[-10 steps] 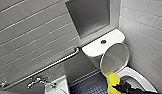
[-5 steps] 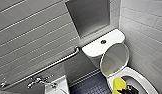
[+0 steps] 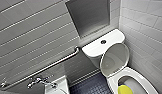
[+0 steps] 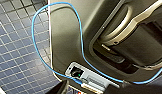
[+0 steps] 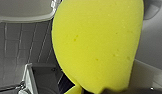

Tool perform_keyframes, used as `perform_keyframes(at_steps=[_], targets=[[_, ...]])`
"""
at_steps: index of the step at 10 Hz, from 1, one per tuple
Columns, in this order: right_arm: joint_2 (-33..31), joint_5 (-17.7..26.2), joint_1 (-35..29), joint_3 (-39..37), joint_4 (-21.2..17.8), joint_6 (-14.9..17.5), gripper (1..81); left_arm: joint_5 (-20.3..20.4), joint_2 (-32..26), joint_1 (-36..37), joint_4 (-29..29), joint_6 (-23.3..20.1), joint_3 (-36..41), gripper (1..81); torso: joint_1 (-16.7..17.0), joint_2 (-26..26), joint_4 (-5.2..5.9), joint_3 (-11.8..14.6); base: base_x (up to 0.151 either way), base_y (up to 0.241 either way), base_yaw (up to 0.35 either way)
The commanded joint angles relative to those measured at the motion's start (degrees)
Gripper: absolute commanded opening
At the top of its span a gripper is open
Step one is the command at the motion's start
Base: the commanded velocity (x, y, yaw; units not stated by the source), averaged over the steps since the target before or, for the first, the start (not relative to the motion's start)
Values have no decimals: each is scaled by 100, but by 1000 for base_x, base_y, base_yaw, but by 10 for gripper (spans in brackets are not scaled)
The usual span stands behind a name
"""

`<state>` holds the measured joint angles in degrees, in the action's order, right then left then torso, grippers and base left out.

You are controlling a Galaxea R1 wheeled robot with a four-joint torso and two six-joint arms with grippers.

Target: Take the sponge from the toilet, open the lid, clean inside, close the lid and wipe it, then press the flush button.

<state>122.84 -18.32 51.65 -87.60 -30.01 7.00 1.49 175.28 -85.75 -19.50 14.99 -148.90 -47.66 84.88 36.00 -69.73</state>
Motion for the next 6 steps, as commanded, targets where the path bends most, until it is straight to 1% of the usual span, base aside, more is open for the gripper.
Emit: perform_keyframes(at_steps=[1,2,3,4,6], targets=[[-555,-100,218,683,4,21,10,-456,-142,-122,-18,-23,-26,811,0,0,0,0,0,0,0],[-688,-277,420,807,4,21,10,-456,-142,-122,-18,-23,-26,811,0,0,0,0,0,0,0],[-837,-669,666,982,4,21,10,-456,-150,-122,-18,-23,-26,811,0,0,0,0,0,0,0],[-934,-910,877,1071,13,30,10,-448,-150,-122,-18,-23,-26,811,0,0,0,0,0,0,0],[-1337,-1365,1184,1492,66,21,10,-448,-142,-131,-18,-49,-26,811,0,0,0,0,0,0,0]])
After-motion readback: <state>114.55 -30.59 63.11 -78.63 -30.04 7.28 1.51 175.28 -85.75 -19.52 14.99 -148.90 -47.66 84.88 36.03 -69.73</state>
